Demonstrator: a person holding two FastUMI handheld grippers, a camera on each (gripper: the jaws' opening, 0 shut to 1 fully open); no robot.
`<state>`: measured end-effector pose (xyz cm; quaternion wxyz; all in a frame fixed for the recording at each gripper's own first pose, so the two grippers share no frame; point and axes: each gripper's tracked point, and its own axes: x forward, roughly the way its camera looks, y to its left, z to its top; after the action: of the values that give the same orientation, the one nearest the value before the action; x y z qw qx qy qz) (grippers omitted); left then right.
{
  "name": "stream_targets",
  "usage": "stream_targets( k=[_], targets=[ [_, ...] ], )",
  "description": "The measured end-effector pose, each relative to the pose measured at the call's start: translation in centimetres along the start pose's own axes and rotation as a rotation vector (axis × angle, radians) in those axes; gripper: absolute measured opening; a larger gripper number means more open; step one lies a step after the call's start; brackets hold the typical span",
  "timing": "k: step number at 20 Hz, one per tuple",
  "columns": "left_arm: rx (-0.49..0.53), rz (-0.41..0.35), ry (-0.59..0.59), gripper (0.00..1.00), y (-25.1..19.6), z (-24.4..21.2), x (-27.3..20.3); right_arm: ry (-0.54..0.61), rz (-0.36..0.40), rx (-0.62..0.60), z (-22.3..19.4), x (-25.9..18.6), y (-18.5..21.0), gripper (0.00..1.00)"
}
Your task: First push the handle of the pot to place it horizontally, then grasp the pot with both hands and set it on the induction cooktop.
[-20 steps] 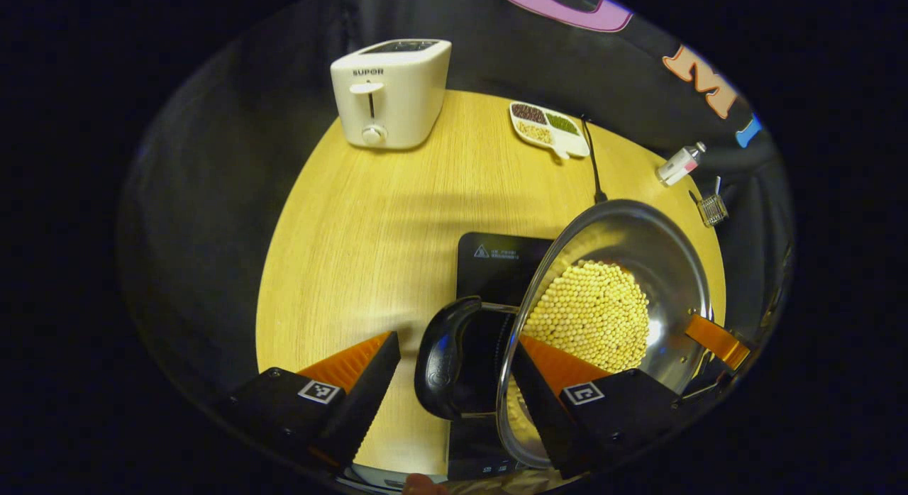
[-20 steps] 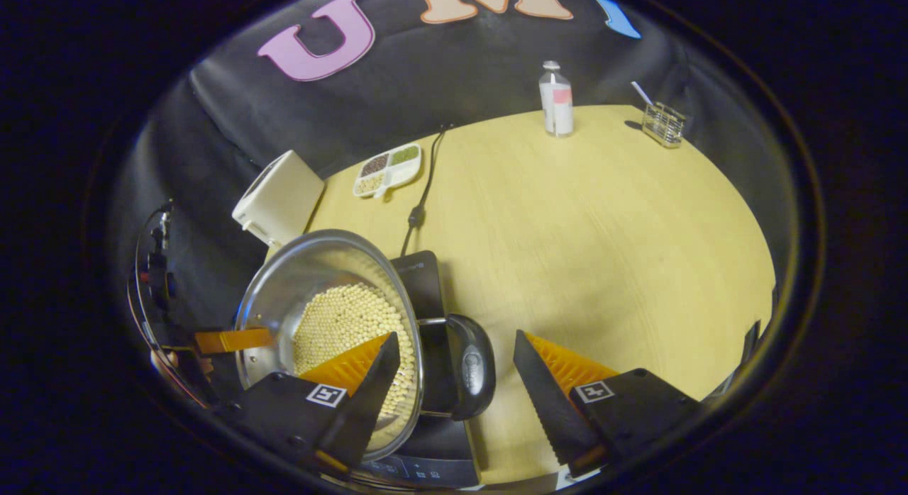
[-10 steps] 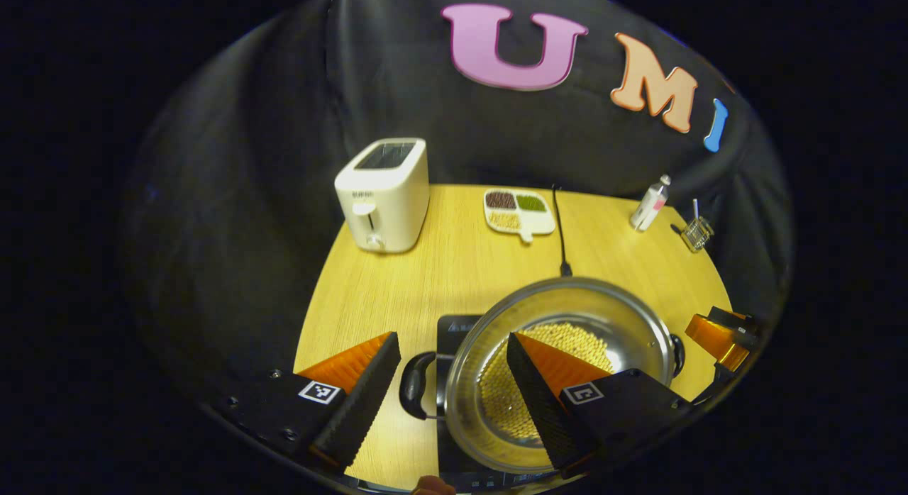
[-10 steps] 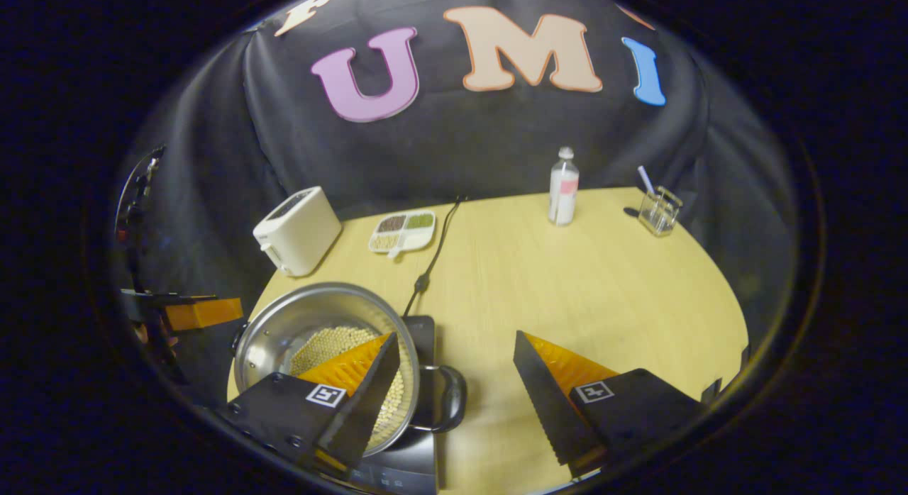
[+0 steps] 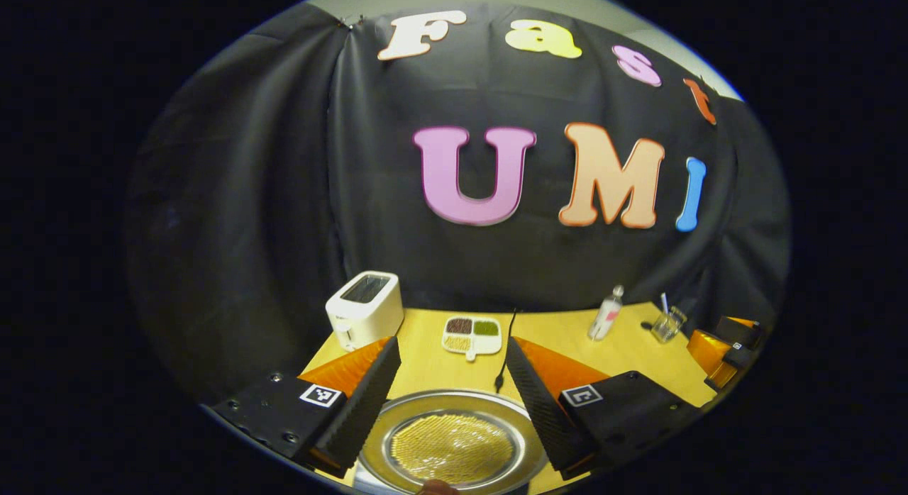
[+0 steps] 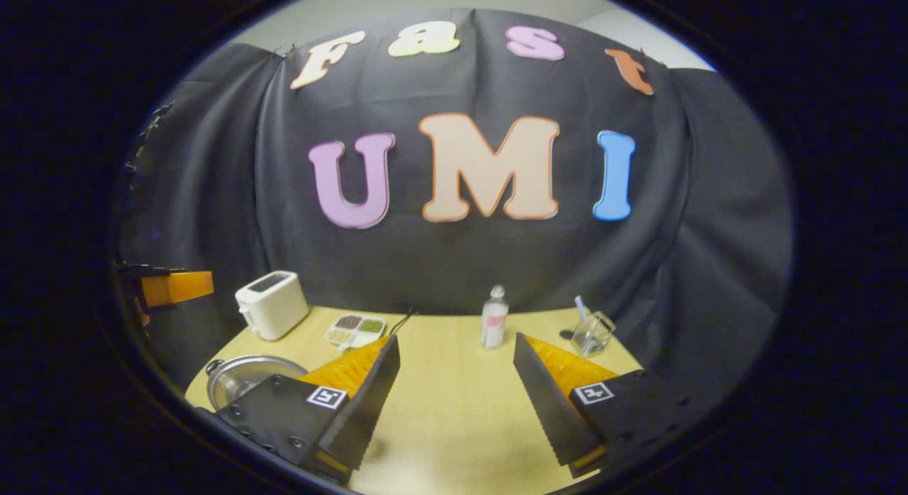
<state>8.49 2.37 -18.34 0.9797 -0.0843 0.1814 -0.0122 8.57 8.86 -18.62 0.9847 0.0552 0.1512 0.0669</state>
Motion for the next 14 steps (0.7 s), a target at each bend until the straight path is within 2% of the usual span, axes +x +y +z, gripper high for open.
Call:
stream_targets(
  k=[2, 3, 4, 5, 7, 10, 12, 14],
  targets=[
    [-0.01, 0.031, -0.068, 0.97, -2.8, 2.2, -1.3, -0.073, 0.007, -0.016, 3.3, -0.6, -3.0, 0.93],
    [-0.015, 0.047, -0.094, 0.96, -4.0, 3.1, -2.0, -0.11, 0.013, -0.019, 4.9, -1.0, -4.4, 1.0],
    [-0.017, 0.061, -0.119, 0.94, -5.3, 4.2, -2.7, -0.144, 0.019, -0.022, 6.2, -1.3, -5.8, 1.0],
    [-0.018, 0.075, -0.146, 0.94, -6.4, 5.2, -3.3, -0.179, 0.025, -0.024, 7.5, -1.7, -6.9, 0.94],
    [0.002, 0.09, -0.197, 0.96, -8.8, 7.0, -4.2, -0.238, 0.029, -0.035, 9.7, -2.7, -9.3, 0.93],
    [0.033, 0.106, -0.235, 0.94, -12.0, 8.8, -6.0, -0.289, 0.039, -0.049, 12.9, -4.5, -11.1, 0.93],
    [0.043, 0.102, -0.262, 0.96, -14.2, 9.9, -7.5, -0.325, 0.048, -0.046, 15.0, -5.1, -12.3, 0.93],
    [0.074, 0.102, -0.296, 0.94, -16.0, 11.2, -8.2, -0.37, 0.04, -0.031, 16.9, -5.8, -13.9, 0.96]
  ],
)
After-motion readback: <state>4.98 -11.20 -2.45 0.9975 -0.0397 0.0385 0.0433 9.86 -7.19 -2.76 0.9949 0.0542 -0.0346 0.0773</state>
